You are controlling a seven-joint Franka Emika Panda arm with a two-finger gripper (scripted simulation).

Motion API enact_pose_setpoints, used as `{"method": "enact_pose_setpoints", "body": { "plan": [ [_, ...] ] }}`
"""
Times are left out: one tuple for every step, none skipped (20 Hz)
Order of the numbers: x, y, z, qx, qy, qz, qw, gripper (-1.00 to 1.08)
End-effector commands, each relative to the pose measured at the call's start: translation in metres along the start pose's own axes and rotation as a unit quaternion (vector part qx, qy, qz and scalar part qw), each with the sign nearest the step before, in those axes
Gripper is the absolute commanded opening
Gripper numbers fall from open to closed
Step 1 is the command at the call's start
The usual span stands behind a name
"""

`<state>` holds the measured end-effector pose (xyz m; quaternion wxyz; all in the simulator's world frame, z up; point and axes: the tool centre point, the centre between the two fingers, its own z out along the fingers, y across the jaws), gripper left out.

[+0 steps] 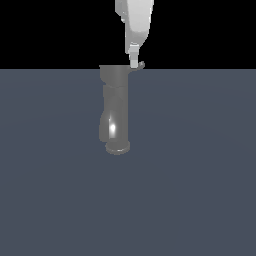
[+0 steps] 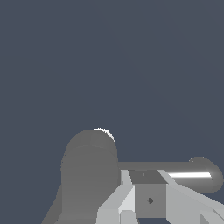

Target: Turn on the faucet by rotating a designated handle.

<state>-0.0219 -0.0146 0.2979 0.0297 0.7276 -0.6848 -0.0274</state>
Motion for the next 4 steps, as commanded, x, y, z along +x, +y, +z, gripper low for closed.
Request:
{"method": "enact_pose_setpoints", "body": {
  "plan": [
    [0.0261, -0.0402, -0.0033, 0.040, -0.002, 0.019, 0.9990, -1.00],
    [0.0291, -0.0428, -0.0035, 0.040, -0.001, 0.021, 0.9990, -1.00],
    [0.0321, -0.0454, -0.0038, 0.040, -0.001, 0.022, 0.9989, -1.00],
    [0.0321, -0.0454, -0.0038, 0.040, -0.001, 0.022, 0.9989, -1.00]
  ]
}}
